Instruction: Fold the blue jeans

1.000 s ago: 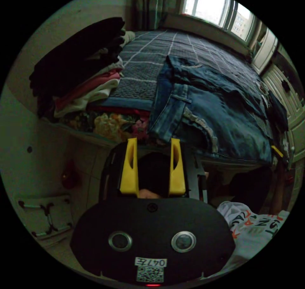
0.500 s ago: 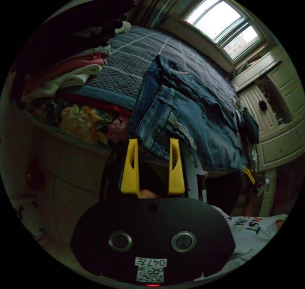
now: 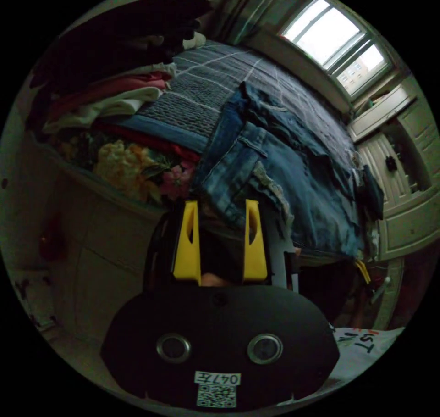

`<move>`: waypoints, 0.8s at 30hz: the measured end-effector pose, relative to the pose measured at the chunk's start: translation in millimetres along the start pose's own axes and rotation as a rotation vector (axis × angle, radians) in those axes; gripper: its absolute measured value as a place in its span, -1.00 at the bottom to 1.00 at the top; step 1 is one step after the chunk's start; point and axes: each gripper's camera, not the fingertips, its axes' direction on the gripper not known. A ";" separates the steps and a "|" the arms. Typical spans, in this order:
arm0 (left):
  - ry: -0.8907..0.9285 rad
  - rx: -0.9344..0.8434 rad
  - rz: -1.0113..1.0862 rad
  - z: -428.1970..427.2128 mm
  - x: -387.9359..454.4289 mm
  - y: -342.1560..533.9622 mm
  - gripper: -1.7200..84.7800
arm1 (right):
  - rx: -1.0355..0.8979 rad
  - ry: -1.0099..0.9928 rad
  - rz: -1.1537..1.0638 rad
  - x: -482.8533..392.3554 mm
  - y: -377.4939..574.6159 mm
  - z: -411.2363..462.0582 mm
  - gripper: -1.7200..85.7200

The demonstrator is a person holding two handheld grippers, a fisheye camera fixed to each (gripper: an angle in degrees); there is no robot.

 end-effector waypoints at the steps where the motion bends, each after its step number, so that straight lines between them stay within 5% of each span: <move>1: 0.043 -0.001 -0.002 0.8 -1.4 -0.8 -0.62 | -0.011 -0.040 0.048 6.5 -1.9 3.8 -0.83; 6: 0.189 0.031 -0.074 -7.9 -30.5 -1.9 -0.63 | -0.039 -0.179 0.162 27.1 -0.5 14.0 -0.80; 11: 0.288 0.099 -0.073 -24.5 -48.8 3.0 -0.68 | -0.045 0.045 -0.072 -2.5 -6.9 -0.6 -0.78; 24: 0.172 0.049 -0.118 -30.2 -65.0 5.5 -0.68 | 0.042 0.014 -0.326 -94.2 -53.2 -18.4 -0.78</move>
